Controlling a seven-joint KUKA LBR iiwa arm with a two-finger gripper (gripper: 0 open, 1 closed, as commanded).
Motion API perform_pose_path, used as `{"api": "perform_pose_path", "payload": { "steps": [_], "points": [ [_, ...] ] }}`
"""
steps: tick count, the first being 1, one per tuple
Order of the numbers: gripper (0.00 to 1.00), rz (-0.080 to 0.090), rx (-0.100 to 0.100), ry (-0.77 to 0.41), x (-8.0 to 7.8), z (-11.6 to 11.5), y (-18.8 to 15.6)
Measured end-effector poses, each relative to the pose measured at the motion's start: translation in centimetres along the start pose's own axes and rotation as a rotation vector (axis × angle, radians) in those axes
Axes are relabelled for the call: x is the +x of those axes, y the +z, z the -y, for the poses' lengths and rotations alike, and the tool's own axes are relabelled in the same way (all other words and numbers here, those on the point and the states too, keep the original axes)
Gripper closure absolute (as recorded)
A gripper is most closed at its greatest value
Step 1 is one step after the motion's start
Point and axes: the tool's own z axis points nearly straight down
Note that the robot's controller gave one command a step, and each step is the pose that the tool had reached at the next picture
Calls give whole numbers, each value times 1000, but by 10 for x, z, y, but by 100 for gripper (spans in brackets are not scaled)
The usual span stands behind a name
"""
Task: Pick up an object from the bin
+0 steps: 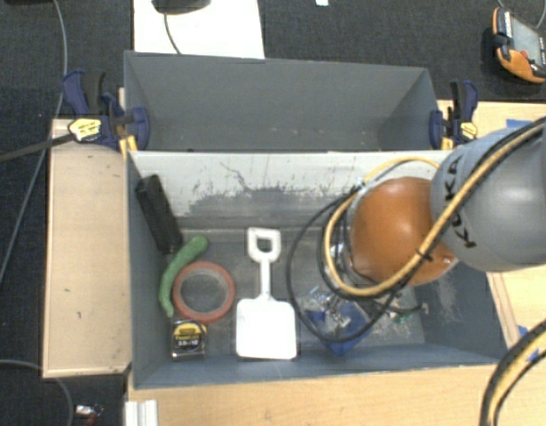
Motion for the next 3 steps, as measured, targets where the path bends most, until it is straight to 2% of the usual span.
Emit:
{"api": "perform_pose_path", "payload": {
  "steps": [2, 3],
  "points": [
    [100, 3, 1, 1, -1, 0, -25],
    [100, -4, -4, 6, 0, -1, -53]
  ]
}}
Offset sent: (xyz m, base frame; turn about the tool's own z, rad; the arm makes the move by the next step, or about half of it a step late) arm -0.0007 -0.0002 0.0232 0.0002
